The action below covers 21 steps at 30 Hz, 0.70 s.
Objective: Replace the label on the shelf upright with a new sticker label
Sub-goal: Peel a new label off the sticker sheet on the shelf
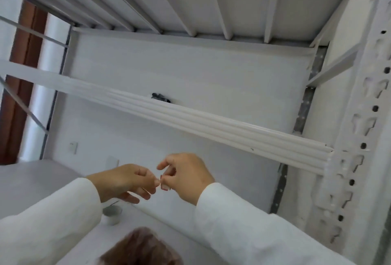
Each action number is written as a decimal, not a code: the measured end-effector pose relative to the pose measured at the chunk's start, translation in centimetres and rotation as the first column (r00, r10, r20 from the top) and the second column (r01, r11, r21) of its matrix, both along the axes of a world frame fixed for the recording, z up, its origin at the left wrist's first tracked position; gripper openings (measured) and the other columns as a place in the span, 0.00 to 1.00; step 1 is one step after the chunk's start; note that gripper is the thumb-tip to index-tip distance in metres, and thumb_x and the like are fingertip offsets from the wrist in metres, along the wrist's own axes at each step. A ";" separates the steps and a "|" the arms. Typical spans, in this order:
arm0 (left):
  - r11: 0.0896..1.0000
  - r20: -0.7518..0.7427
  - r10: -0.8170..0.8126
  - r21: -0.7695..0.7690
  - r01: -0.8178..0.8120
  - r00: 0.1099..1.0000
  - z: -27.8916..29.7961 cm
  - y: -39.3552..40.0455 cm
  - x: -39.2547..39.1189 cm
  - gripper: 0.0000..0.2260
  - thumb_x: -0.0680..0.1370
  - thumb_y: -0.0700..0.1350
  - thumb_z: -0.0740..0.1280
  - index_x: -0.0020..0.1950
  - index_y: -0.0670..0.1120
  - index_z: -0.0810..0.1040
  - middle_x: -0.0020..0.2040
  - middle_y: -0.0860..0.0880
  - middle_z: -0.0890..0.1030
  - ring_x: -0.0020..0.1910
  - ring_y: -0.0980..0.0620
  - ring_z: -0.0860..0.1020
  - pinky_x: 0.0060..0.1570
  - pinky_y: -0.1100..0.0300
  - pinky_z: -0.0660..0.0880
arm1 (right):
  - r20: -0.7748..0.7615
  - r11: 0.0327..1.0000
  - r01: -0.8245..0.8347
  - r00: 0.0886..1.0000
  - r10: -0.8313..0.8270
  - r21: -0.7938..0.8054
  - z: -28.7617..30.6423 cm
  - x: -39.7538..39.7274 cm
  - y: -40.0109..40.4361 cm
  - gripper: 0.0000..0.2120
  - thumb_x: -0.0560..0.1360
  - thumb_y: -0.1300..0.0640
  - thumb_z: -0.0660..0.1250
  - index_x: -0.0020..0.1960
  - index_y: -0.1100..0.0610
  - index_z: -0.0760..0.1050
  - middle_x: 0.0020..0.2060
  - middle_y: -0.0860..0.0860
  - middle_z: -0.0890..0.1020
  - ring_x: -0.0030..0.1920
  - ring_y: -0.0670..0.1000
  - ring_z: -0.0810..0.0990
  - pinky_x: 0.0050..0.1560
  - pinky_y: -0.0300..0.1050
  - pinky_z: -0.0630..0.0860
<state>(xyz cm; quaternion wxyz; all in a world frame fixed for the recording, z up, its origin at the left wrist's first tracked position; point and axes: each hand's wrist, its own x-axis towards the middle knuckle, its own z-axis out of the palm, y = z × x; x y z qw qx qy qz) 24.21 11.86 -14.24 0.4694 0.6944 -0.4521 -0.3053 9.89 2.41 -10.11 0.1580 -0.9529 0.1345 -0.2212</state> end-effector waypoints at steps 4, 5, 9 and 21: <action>0.989 -0.082 0.142 0.058 -0.138 0.986 -3.7 -0.9 2.9 0.13 0.66 0.53 0.72 0.45 0.47 0.80 0.38 0.53 0.84 0.38 0.55 0.80 0.42 0.61 0.75 | -0.193 0.999 0.027 0.981 -0.019 0.038 -4.4 2.6 -1.9 0.09 0.70 0.63 0.64 0.45 0.55 0.81 0.39 0.53 0.86 0.38 0.45 0.78 0.44 0.36 0.73; 0.984 -0.092 0.163 0.082 -0.156 0.982 -4.5 -1.3 3.2 0.11 0.70 0.53 0.71 0.46 0.47 0.80 0.41 0.52 0.83 0.40 0.55 0.80 0.42 0.61 0.74 | -0.224 0.998 0.045 0.974 -0.032 0.051 -5.5 3.2 -2.5 0.08 0.70 0.62 0.65 0.44 0.54 0.81 0.39 0.52 0.86 0.38 0.45 0.79 0.45 0.37 0.74; 0.979 -0.094 0.177 0.119 -0.166 0.980 -7.9 -4.0 3.4 0.08 0.75 0.53 0.65 0.46 0.50 0.77 0.47 0.52 0.82 0.45 0.55 0.80 0.43 0.61 0.73 | -0.266 0.987 0.118 0.960 -0.086 0.106 -9.6 5.3 -5.2 0.05 0.71 0.57 0.67 0.39 0.49 0.81 0.38 0.48 0.86 0.40 0.45 0.81 0.46 0.40 0.77; 0.878 -0.018 0.478 -0.019 -0.479 0.878 -18.7 -10.2 4.8 0.13 0.74 0.39 0.63 0.29 0.44 0.75 0.28 0.49 0.77 0.31 0.50 0.74 0.37 0.59 0.69 | -0.353 0.958 0.132 0.935 -0.034 0.255 -18.3 9.2 -10.3 0.06 0.70 0.56 0.69 0.43 0.55 0.83 0.33 0.47 0.73 0.37 0.44 0.75 0.46 0.39 0.73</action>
